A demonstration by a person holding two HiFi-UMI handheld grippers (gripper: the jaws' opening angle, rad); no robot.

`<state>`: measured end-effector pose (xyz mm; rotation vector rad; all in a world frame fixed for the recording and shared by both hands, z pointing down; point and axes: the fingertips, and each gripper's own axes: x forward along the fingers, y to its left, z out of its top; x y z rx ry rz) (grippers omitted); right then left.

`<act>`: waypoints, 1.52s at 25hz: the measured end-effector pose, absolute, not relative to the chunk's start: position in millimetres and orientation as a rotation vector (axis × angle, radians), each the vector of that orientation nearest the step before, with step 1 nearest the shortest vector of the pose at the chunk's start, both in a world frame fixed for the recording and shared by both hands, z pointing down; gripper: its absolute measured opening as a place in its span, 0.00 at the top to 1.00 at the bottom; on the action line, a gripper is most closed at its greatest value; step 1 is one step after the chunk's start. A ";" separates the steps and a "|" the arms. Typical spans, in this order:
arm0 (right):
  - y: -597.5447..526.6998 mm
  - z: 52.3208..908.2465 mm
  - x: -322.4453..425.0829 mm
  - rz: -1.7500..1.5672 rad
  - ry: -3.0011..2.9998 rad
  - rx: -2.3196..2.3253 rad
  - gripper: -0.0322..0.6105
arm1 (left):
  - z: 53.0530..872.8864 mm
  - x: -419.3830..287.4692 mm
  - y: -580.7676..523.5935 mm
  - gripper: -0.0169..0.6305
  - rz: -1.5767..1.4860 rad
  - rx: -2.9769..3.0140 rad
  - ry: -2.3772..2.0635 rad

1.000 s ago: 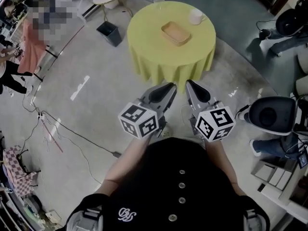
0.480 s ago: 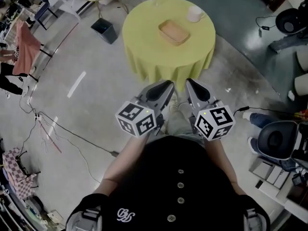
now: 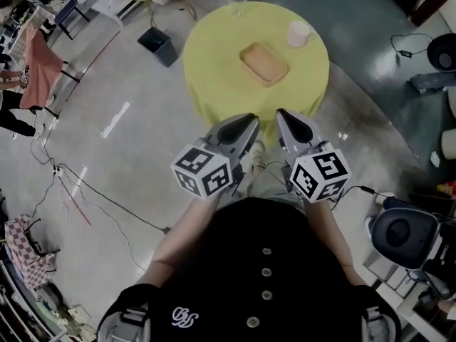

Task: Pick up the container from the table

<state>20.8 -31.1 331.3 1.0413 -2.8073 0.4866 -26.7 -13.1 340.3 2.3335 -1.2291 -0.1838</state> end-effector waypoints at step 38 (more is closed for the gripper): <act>-250.7 337.6 11.3 0.508 -2.829 0.806 0.94 | 345.3 -40.1 -226.5 0.91 -0.230 2.176 -1.404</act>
